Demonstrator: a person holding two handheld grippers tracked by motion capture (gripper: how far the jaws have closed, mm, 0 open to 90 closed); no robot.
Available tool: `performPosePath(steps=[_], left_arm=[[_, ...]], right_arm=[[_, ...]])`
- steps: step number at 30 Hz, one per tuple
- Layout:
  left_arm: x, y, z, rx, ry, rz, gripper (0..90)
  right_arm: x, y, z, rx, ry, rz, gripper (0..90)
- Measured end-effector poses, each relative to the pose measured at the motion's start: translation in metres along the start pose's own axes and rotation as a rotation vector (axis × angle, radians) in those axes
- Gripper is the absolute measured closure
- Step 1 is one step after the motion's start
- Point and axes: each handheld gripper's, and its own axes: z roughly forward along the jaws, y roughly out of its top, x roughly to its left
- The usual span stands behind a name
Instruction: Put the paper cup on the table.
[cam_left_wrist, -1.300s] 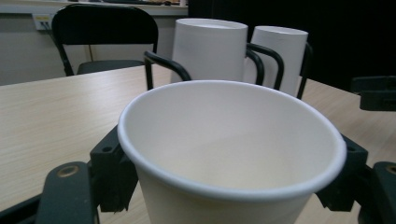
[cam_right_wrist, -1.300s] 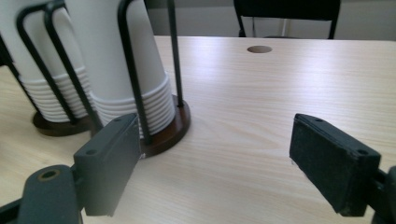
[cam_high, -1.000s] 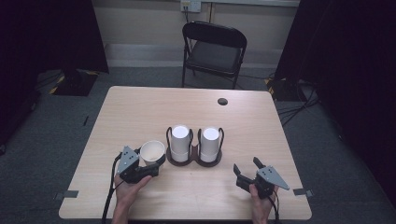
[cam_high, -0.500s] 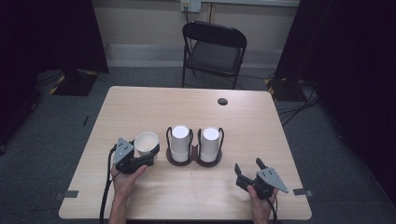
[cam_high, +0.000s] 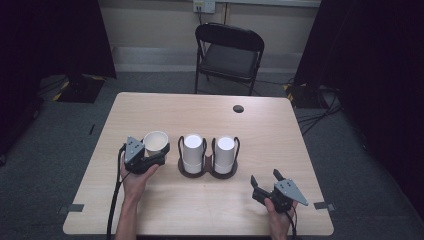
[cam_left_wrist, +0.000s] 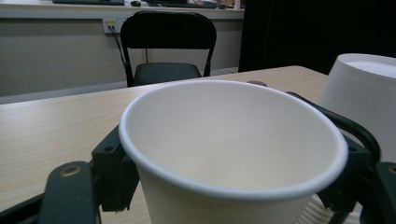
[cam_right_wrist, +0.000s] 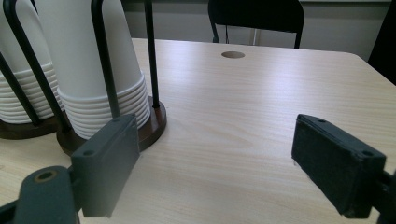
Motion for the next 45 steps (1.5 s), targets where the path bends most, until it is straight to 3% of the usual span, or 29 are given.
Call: performPosePath(steps=[3,6,9,14,21,26,31,33,35,45], left_arm=[[0.003,0.000,0.008,-0.010,-0.006,-0.009,23.0],[0.004,0.001,0.018,-0.001,-0.007,0.014,22.7],[0.006,0.000,0.025,-0.021,-0.036,0.007,22.6],[0.013,-0.004,0.039,0.020,-0.030,0.004,22.6],[0.026,-0.009,0.042,0.045,-0.003,-0.014,22.1],[0.030,-0.014,0.047,0.076,-0.006,-0.009,21.9],[0.030,-0.020,0.051,0.102,-0.002,-0.012,21.6],[0.028,-0.022,0.054,0.126,0.009,0.008,21.6],[0.028,-0.024,0.056,0.133,-0.002,-0.006,21.5],[0.027,-0.026,0.054,0.179,-0.003,0.004,18.6]], right_arm=[[-0.001,0.000,0.000,-0.003,0.010,0.013,14.6],[-0.002,0.000,0.000,0.000,0.016,0.015,14.6],[-0.001,0.000,0.000,0.003,0.013,0.010,14.7],[-0.002,0.000,0.000,-0.002,0.013,0.013,14.8],[-0.001,0.000,0.001,0.012,0.016,0.004,14.4],[-0.001,0.000,0.001,0.013,0.013,0.001,14.4],[-0.001,0.001,0.002,0.017,0.014,0.000,14.5],[-0.001,0.001,0.002,0.020,0.014,0.003,14.5],[-0.001,0.001,0.002,0.022,0.013,0.006,14.5],[-0.001,0.001,0.002,0.023,0.014,0.006,14.5]])
